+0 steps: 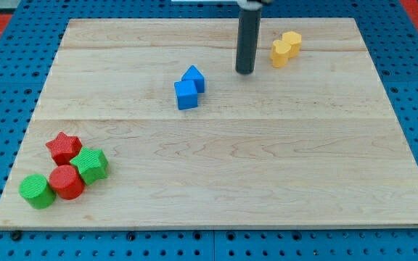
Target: Place the green circle below the green star
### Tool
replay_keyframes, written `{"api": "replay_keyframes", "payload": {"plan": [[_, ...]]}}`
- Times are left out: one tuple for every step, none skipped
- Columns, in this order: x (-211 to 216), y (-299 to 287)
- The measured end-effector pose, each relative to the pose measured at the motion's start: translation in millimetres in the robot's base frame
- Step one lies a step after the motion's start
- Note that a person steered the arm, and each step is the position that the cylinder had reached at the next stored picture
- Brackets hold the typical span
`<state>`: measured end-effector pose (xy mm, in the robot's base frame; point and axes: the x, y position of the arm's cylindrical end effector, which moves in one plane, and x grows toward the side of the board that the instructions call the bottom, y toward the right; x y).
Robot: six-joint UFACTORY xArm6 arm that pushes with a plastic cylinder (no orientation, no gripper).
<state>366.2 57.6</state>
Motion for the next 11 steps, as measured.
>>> {"api": "replay_keyframes", "payload": {"plan": [[98.8,-31.2],[184.2,-87.3],[252.6,-152.6],[239.9,-179.0],[224.1,-211.6],[234.2,-227.0],[189.7,-249.5],[170.3,-261.4],[212.8,-266.1],[239.7,-274.9],[250.4,-276.2]]}}
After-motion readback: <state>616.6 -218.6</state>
